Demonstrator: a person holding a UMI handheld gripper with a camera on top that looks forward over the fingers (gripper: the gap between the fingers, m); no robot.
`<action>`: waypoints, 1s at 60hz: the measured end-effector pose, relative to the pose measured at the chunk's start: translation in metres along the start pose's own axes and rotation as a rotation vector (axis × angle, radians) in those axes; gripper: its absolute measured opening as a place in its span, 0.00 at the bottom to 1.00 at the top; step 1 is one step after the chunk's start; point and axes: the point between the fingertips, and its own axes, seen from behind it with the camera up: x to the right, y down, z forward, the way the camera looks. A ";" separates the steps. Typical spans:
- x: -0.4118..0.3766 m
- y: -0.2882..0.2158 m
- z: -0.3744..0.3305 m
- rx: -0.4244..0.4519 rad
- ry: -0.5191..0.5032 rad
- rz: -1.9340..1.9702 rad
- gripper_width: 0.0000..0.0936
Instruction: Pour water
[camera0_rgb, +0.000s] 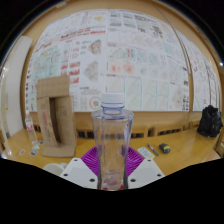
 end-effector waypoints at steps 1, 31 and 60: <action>0.001 0.009 0.002 -0.010 0.003 -0.001 0.30; 0.006 0.080 0.011 -0.132 0.011 0.005 0.57; -0.013 0.050 -0.135 -0.246 0.105 0.015 0.91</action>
